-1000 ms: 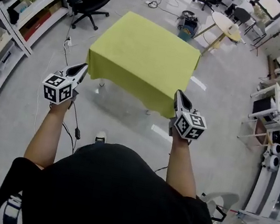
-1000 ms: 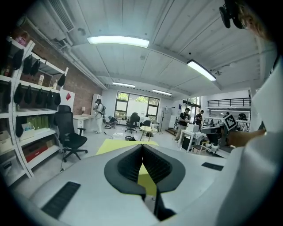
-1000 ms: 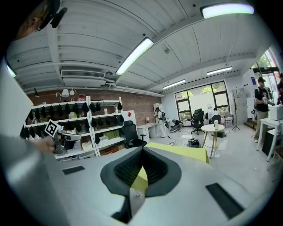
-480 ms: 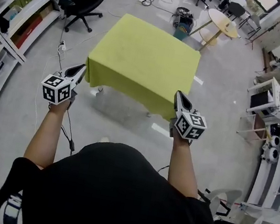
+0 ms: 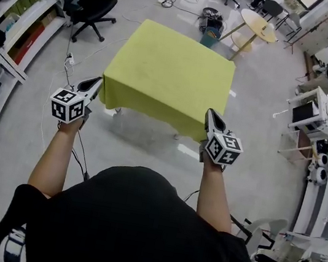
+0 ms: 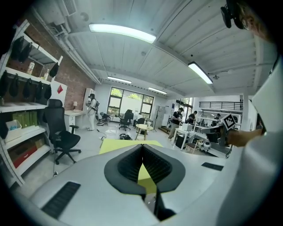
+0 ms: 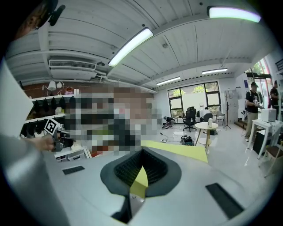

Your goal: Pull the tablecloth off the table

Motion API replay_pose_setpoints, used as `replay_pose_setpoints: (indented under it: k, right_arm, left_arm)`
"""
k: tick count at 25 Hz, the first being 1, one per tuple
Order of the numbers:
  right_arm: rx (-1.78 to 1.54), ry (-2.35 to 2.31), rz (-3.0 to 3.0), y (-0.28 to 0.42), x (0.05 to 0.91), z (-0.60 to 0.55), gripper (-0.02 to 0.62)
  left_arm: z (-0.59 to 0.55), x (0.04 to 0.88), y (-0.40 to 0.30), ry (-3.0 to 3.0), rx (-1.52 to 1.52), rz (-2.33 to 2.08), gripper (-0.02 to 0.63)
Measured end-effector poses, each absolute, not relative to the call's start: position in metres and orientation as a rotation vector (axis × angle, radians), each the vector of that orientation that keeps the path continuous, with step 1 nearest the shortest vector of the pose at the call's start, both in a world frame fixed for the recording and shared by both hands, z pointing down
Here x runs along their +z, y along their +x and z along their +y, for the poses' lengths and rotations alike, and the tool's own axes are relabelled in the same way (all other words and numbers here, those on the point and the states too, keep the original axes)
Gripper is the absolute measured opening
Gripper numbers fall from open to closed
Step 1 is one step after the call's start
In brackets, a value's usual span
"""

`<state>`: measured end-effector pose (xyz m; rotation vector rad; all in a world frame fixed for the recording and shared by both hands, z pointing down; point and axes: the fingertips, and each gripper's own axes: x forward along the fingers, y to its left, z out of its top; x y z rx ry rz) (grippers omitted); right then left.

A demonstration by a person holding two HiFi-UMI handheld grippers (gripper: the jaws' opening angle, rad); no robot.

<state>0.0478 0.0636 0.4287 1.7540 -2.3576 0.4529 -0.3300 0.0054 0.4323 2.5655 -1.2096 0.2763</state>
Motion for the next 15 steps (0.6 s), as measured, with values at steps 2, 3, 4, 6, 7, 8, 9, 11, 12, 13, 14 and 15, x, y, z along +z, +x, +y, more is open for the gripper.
replay_pose_setpoints:
  k: [2, 3, 4, 6, 7, 8, 9, 11, 12, 13, 14, 15]
  right_arm:
    - [0.461, 1.758, -2.351, 0.044, 0.43, 0.059, 0.018]
    - [0.463, 1.758, -2.348, 0.042, 0.43, 0.055, 0.018]
    - [0.465, 1.759, -2.345, 0.042, 0.431, 0.052, 0.018]
    - [0.469, 1.761, -2.338, 0.042, 0.433, 0.046, 0.018]
    - [0.471, 1.762, -2.336, 0.042, 0.434, 0.043, 0.018]
    - [0.471, 1.763, -2.334, 0.042, 0.434, 0.04, 0.018]
    - [0.472, 1.763, -2.332, 0.044, 0.434, 0.036, 0.018]
    - [0.481, 1.757, -2.33, 0.049, 0.436, 0.025, 0.018]
    - [0.49, 1.752, -2.33, 0.053, 0.44, 0.019, 0.018]
    - [0.502, 1.746, -2.333, 0.057, 0.444, 0.013, 0.018]
    - [0.515, 1.739, -2.339, 0.06, 0.448, 0.006, 0.018]
    - [0.525, 1.733, -2.346, 0.062, 0.451, -0.001, 0.019]
  left_arm:
    - [-0.002, 0.431, -0.332, 2.569, 0.274, -1.2, 0.021]
    - [-0.007, 0.43, -0.333, 2.57, 0.271, -1.197, 0.021]
    - [-0.011, 0.43, -0.333, 2.569, 0.269, -1.194, 0.021]
    - [-0.017, 0.433, -0.334, 2.568, 0.273, -1.189, 0.021]
    - [-0.019, 0.434, -0.335, 2.567, 0.277, -1.187, 0.021]
    - [-0.023, 0.435, -0.335, 2.565, 0.281, -1.186, 0.021]
    - [-0.028, 0.436, -0.335, 2.563, 0.282, -1.186, 0.021]
    - [-0.039, 0.438, -0.331, 2.557, 0.281, -1.189, 0.021]
    - [-0.045, 0.44, -0.327, 2.554, 0.281, -1.191, 0.021]
    - [-0.05, 0.443, -0.323, 2.552, 0.282, -1.192, 0.021]
    - [-0.055, 0.445, -0.318, 2.55, 0.283, -1.192, 0.021]
    - [-0.061, 0.446, -0.316, 2.548, 0.285, -1.194, 0.021]
